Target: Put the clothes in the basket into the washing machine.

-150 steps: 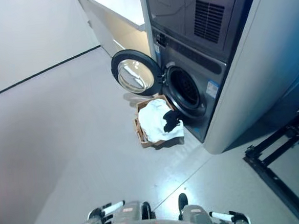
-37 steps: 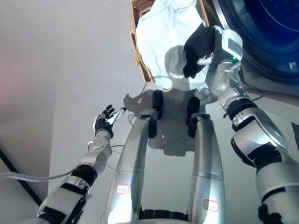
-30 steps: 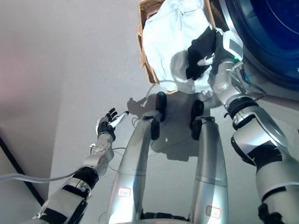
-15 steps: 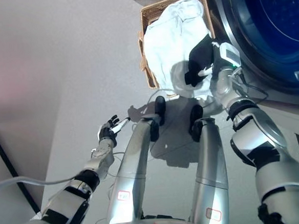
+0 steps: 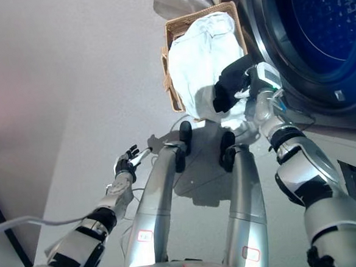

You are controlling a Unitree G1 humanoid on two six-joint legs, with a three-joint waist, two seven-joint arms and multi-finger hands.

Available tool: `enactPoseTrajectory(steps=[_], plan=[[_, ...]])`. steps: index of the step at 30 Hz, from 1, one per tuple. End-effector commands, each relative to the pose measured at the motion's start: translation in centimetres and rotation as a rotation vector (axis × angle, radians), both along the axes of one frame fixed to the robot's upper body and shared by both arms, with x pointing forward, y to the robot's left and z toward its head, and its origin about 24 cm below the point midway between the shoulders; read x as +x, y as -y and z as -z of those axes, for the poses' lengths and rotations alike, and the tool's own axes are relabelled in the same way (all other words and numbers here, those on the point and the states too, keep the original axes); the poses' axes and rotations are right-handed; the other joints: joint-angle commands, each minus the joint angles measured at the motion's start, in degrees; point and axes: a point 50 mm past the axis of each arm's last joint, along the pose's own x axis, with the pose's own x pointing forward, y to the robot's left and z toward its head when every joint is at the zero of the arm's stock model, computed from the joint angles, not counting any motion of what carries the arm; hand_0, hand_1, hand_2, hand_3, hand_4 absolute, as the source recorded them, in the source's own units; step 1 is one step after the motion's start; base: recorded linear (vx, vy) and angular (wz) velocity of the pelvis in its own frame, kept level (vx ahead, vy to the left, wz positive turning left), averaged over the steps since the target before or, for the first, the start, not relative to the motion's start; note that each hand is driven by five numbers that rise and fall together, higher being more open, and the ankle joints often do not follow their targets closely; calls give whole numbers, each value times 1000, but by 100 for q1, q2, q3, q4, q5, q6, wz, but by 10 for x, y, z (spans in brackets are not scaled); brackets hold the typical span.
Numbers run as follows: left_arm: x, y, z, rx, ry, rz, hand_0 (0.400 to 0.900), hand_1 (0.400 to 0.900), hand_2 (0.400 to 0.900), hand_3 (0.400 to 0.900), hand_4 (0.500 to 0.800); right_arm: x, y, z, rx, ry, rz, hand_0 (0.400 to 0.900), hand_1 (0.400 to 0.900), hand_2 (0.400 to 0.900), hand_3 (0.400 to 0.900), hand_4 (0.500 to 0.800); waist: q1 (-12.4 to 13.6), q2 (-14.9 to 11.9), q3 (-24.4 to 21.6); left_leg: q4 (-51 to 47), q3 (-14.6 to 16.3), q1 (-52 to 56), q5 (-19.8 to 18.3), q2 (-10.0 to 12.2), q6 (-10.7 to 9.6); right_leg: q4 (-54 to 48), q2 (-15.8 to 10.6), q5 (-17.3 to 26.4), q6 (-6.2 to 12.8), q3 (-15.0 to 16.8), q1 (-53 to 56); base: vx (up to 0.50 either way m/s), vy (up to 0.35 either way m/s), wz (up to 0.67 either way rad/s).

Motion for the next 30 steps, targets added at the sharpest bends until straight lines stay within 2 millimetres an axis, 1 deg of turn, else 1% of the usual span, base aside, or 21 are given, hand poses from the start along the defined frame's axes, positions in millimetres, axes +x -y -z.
enactPoseTrajectory(steps=[1, 2, 3, 5, 7, 8, 10, 11, 12, 14, 15, 16, 18, 20, 21, 22, 23, 25, 27, 28, 30], plan=[[-21, -34, 11, 33, -44, -153, 900, 900, 900, 900, 800, -5, 0, -50, 200, 307, -35, 400, 400, 400, 400, 500, -148, -12, 148, -856, 266, 469, -83, -102, -88, -790, 368, 209, 455, 432, 374, -11, 8, -17], [-23, -35, 13, 24, -53, -168, 900, 900, 900, 900, 800, -8, 1, -58, 255, 355, -48, 400, 400, 400, 400, 500, -188, -27, 147, -911, 267, 532, -81, -81, -86, -856, 376, 217, 448, 441, 432, -8, 3, -17], [-24, -36, 14, 21, -62, -175, 900, 900, 900, 900, 800, -12, 2, -61, 314, 386, -58, 400, 400, 400, 400, 500, -244, -33, 139, -936, 278, 573, -87, -64, -88, -899, 393, 223, 442, 457, 475, -2, 6, -20], [-28, -36, 17, 11, -73, -191, 900, 900, 900, 900, 800, -20, 7, -61, 502, 465, -48, 400, 400, 400, 400, 500, -294, -29, 156, -976, 304, 691, -101, -39, -83, -959, 427, 235, 434, 490, 576, 0, 6, -20], [-31, -34, 20, -5, -84, -205, 900, 900, 900, 900, 800, -30, 16, -53, 720, 540, -10, 400, 400, 400, 400, 500, -374, -3, 174, -1007, 325, 803, -139, -5, -72, -1041, 462, 235, 424, 525, 686, 2, -2, -15], [-32, -33, 21, -9, -90, -207, 900, 900, 900, 900, 800, -34, 17, -48, 799, 563, -1, 400, 400, 400, 400, 500, -394, 3, 152, -1002, 334, 799, -137, -1, -67, -1045, 466, 243, 423, 537, 680, -3, -2, -11], [-32, -31, 22, -18, -98, -218, 900, 900, 900, 900, 800, -42, 23, -40, 1121, 686, 59, 400, 400, 400, 400, 500, -457, 66, 152, -1066, 352, 906, -169, 24, -59, -1115, 493, 231, 415, 561, 781, 19, -3, -12], [-33, -29, 23, -25, -102, -219, 900, 900, 900, 900, 800, -44, 24, -35, 1253, 727, 81, 400, 400, 400, 400, 500, -465, 99, 147, -1107, 365, 975, -177, 30, -56, -1164, 509, 233, 414, 581, 847, 18, -1, -10], [-33, -28, 24, -30, -106, -221, 900, 900, 900, 900, 800, -44, 22, -30, 1287, 720, 84, 400, 400, 400, 400, 500, -468, 118, 123, -1110, 375, 961, -161, 25, -51, -1167, 509, 246, 410, 595, 827, 7, -11, -7], [-32, -29, 22, -29, -105, -223, 900, 900, 900, 900, 800, -42, 23, -34, 1372, 771, 108, 400, 400, 400, 400, 500, -471, 170, 88, -1175, 401, 1046, -164, 36, -49, -1235, 527, 258, 410, 637, 901, 6, -4, -7], [-30, -28, 21, -33, -96, -220, 900, 900, 900, 900, 800, -39, 23, -35, 1364, 751, 96, 400, 400, 400, 400, 500, -463, 183, 84, -1204, 426, 1079, -163, 50, -48, -1271, 529, 274, 414, 651, 933, 6, 0, -12], [-29, -28, 20, -40, -87, -220, 900, 900, 900, 900, 800, -38, 22, -37, 1289, 715, 77, 400, 400, 400, 400, 500, -463, 194, 90, -1210, 456, 1105, -165, 62, -45, -1299, 544, 286, 416, 660, 960, 0, -1, -14], [-30, -29, 20, -48, -80, -221, 900, 900, 900, 900, 800, -36, 16, -35, 1200, 652, 38, 400, 400, 400, 400, 500, -458, 210, 93, -1205, 480, 1127, -172, 82, -34, -1324, 573, 304, 417, 703, 981, 1, -12, -12], [-32, -30, 21, -54, -82, -211, 900, 900, 900, 900, 800, -32, 3, -30, 1014, 496, -82, 400, 400, 400, 400, 500, -437, 194, 136, -1176, 510, 1176, -196, 100, -23, -1315, 594, 291, 408, 706, 1025, -2, -25, -9], [-34, -32, 22, -54, -89, -201, 900, 900, 900, 900, 800, -31, -3, -27, 890, 412, -141, 576, 576, 576, 576, 606, -427, 184, 132, -1138, 509, 1145, -197, 102, -22, -1293, 595, 287, 404, 697, 1003, -7, -31, -3], [-36, -33, 24, -53, -96, -197, 900, 900, 900, 900, 800, -31, 0, -28, 817, 393, -138, 900, 900, 900, 900, 800, -426, 179, 125, -1096, 507, 1120, -203, 102, -23, -1279, 594, 286, 401, 690, 992, 0, -35, 1], [-39, -34, 26, -51, -110, -193, 900, 900, 900, 900, 800, -28, -1, -29, 668, 341, -159, 900, 900, 900, 900, 800, -410, 174, 113, -1044, 503, 1085, -208, 101, -22, -1257, 591, 283, 400, 685, 971, 3, -34, 4], [-42, -35, 28, -41, -117, -183, 900, 900, 900, 900, 800, -24, 0, -38, 476, 331, -153, 900, 900, 900, 900, 800, -377, 176, 76, -952, 508, 969, -205, 101, -22, -1185, 583, 291, 416, 672, 865, 0, -23, 4], [-42, -35, 28, -18, -112, -161, 900, 900, 900, 900, 800, -16, -9, -51, 211, 305, -187, 900, 900, 900, 900, 800, -321, 180, 103, -870, 496, 928, -220, 101, -27, -1133, 574, 296, 428, 651, 842, 1, -20, 5], [-40, -35, 26, -7, -103, -153, 900, 900, 900, 900, 800, -12, -12, -60, 154, 325, -186, 900, 900, 900, 900, 800, -299, 192, 63, -800, 490, 816, -217, 89, -27, -1057, 561, 290, 434, 639, 733, -1, -16, 8], [-39, -35, 25, 8, -95, -143, 900, 900, 900, 900, 800, -5, -20, -67, 68, 332, -182, 900, 900, 900, 900, 800, -227, 219, 71, -689, 493, 701, -219, 73, -21, -942, 552, 292, 449, 614, 614, -7, -2, 7]])
